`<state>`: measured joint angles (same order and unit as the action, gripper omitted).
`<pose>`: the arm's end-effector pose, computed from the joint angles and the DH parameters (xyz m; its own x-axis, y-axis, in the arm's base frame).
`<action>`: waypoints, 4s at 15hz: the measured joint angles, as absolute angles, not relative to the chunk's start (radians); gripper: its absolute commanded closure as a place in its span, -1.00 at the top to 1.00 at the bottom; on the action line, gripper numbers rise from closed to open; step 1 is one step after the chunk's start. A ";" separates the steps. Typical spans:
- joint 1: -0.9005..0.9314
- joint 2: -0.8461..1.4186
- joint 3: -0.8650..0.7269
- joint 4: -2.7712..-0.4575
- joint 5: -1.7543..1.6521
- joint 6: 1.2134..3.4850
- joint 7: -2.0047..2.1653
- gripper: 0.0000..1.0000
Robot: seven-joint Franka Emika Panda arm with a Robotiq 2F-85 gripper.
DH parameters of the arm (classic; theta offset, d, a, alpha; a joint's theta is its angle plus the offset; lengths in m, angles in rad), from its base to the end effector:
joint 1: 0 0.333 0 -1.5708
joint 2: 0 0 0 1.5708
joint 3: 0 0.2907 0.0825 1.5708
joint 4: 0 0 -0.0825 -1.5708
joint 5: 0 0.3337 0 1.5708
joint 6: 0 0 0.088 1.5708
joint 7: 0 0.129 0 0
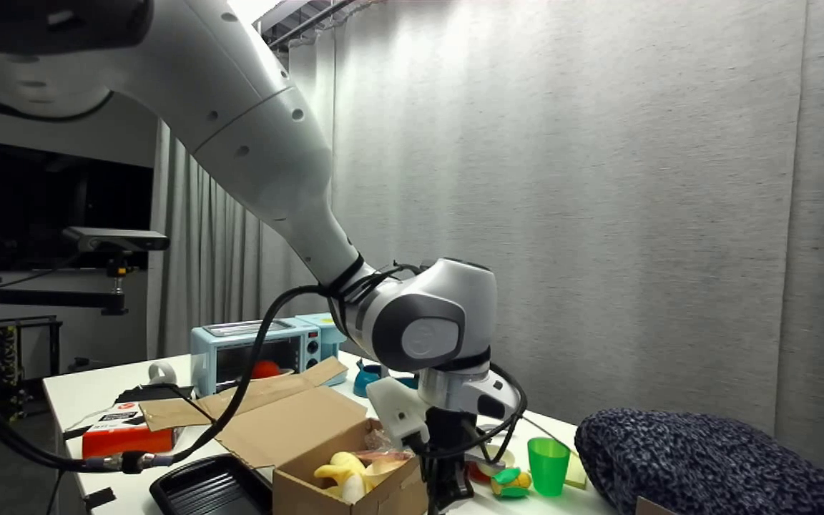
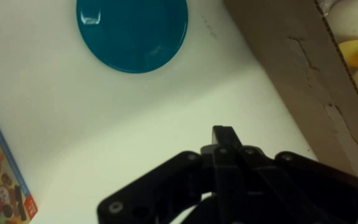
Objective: Move the box closer to the blue pot then close it
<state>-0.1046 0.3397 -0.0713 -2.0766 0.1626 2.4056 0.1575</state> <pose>0.5369 -0.0915 0.2552 0.9004 -0.4343 -0.0266 -0.4350 -0.8968 -0.0809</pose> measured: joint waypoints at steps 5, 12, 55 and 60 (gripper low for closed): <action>-0.105 0.405 -0.031 -2.052 0.351 2.365 0.207 -1.00; -0.109 0.436 0.050 -1.946 0.509 2.269 0.141 -1.00; 0.008 0.381 0.126 -2.023 0.446 2.433 0.129 -1.00; 0.046 0.447 0.137 -1.917 0.430 2.427 0.129 -1.00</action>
<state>0.0460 0.4470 0.1368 -1.9171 0.4303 2.4271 0.1293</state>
